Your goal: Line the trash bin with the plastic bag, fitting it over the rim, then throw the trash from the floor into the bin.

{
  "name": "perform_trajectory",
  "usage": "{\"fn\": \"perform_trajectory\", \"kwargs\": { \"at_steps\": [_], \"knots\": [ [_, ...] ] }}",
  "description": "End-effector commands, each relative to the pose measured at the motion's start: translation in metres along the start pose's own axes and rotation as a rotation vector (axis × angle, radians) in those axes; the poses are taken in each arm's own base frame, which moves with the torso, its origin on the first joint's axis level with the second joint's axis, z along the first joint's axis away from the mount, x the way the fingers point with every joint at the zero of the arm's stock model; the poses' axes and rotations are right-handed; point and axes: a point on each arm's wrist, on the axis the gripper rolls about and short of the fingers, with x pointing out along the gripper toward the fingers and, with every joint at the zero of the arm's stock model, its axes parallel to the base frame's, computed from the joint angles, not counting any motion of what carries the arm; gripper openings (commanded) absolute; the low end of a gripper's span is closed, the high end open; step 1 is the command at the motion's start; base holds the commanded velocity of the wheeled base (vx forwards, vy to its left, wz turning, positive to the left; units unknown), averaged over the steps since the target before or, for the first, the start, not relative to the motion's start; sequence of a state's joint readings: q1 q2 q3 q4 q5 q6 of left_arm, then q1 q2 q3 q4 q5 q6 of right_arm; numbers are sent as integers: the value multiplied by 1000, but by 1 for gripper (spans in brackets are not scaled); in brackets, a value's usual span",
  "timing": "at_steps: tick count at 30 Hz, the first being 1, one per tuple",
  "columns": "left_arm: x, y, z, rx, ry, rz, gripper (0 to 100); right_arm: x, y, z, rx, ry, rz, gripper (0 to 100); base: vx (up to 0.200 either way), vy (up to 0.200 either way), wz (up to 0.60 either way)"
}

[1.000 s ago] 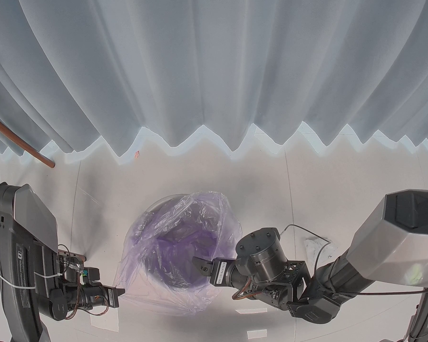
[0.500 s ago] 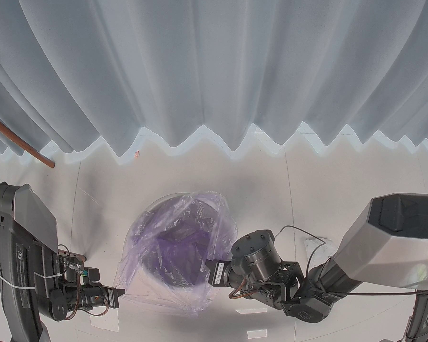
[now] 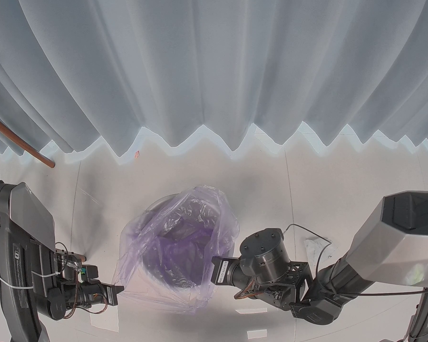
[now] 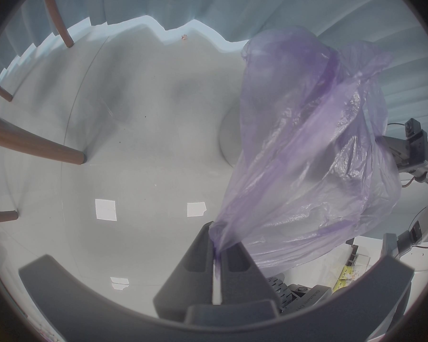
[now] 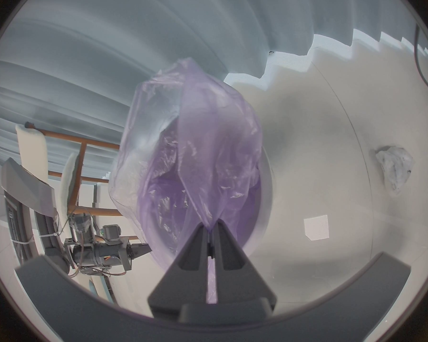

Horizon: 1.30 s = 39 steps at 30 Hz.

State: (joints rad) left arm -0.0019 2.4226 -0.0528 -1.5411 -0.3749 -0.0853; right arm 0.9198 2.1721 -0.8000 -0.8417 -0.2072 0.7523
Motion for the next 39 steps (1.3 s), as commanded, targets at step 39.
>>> {"fn": "perform_trajectory", "kwargs": {
  "at_steps": [39],
  "knots": [
    [-14, 11, 8, -23, -59, 26, 0, -17, -62, 24, 242, -46, 72, 0, 0, 0, 0]
  ]
}}
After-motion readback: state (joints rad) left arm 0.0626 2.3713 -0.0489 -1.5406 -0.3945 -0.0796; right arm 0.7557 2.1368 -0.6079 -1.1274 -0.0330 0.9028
